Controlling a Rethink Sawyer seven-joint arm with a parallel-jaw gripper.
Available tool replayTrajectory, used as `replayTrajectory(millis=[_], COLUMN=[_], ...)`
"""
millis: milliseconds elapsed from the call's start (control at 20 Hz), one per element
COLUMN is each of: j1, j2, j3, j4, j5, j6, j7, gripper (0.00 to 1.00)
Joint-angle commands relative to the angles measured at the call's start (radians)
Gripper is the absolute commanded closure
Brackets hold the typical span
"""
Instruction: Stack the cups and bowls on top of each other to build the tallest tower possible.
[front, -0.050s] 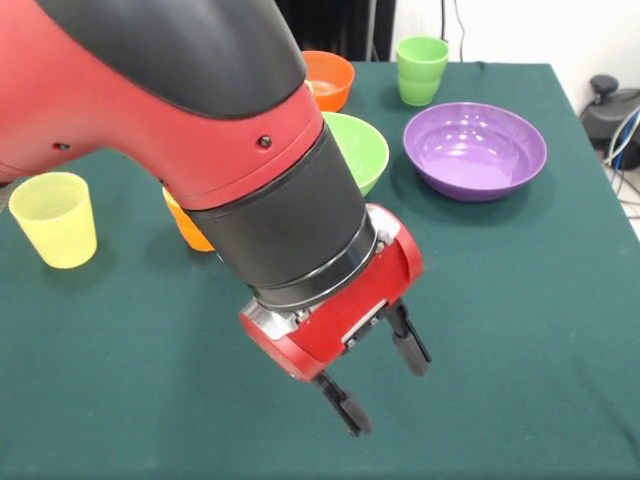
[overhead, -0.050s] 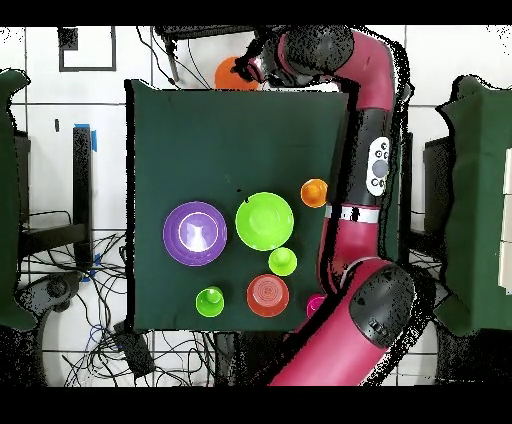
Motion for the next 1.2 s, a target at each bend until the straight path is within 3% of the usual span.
replayTrajectory(millis=[50, 450, 750, 1200], j1=[-0.001, 0.005, 0.036, 0.043], j2=[-0.014, -0.013, -0.024, -0.067], j3=[-0.259, -0.339, -0.376, -0.455], j4=[0.054, 0.067, 0.032, 0.064], j5=[0.025, 0.093, 0.147, 0.209], j6=[-0.095, -0.18, -0.172, -0.224], j7=[0.178, 0.156, 0.135, 0.157], gripper=[0.0, 0.0, 0.0, 0.0])
